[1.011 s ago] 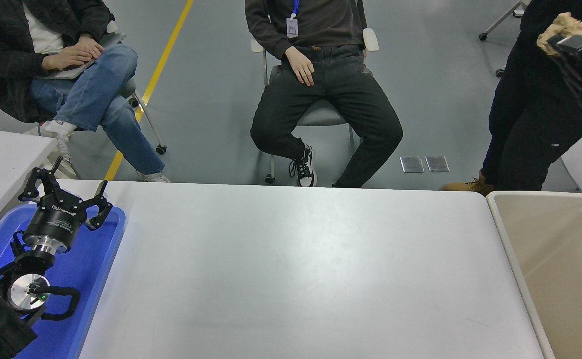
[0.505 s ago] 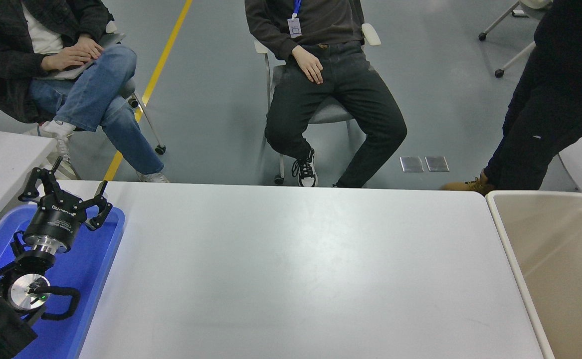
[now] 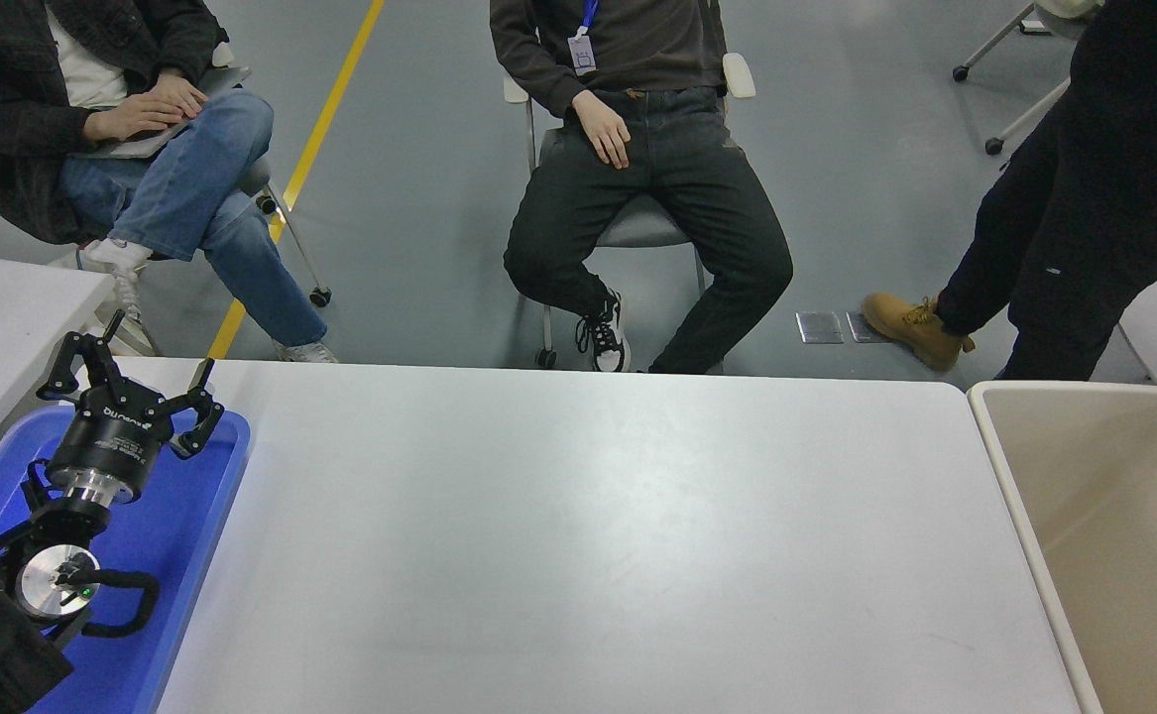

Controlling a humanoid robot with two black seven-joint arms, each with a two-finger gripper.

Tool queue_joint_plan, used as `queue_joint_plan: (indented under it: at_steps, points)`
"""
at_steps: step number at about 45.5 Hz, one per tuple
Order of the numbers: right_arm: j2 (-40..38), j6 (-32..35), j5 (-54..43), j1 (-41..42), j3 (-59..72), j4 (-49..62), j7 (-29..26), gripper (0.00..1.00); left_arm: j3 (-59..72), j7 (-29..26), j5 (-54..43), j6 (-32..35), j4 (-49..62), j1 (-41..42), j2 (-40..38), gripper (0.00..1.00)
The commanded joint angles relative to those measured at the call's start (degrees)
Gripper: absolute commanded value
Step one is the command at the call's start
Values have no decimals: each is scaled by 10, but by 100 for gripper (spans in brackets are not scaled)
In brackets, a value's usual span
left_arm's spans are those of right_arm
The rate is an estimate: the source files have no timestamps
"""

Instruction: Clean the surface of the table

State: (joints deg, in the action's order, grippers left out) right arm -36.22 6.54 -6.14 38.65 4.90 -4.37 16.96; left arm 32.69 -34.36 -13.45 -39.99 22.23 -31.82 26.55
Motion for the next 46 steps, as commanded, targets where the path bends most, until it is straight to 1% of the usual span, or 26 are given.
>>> queue_joint_plan:
  at_steps: [1,6,10,18,29,32,33,34,35,37,38,41,43,46]
  points:
    - [72,-4,-8,-72,7,28,-15,0,0,0,0,0,0,0,0,100]
    - [108,-5,-12,-86,15,46,-18,0,0,0,0,0,0,0,0,100]
    - [124,-10,-27,-87,23,50,-34,0,0,0,0,0,0,0,0,100]
    - [135,-24,-34,-83,23,50,-75,0,0,0,0,0,0,0,0,100]
    - [137,-28,-32,-79,20,50,-82,0,0,0,0,0,0,0,0,100]
    - [137,-42,-27,-77,20,51,-82,0,0,0,0,0,0,0,0,100]
    - [137,-47,-27,-77,17,51,-82,7,0,0,0,0,0,0,0,100]
    - [136,-55,-27,-76,17,50,-82,19,0,0,0,0,0,0,0,100]
    - [137,-59,-27,-76,17,50,-82,23,0,0,0,0,0,0,1,100]
    - [137,-66,-27,-76,16,50,-81,28,0,0,0,0,0,0,0,100]
    - [136,-69,-27,-76,16,50,-82,34,0,0,0,0,0,0,0,100]
    - [136,-79,-26,-74,16,50,-81,55,0,0,0,0,0,0,0,100]
    - [136,-88,-26,-73,15,50,-81,63,0,0,0,0,0,0,0,100]
    - [136,-96,-26,-73,15,49,-80,71,0,0,0,0,0,0,0,100]
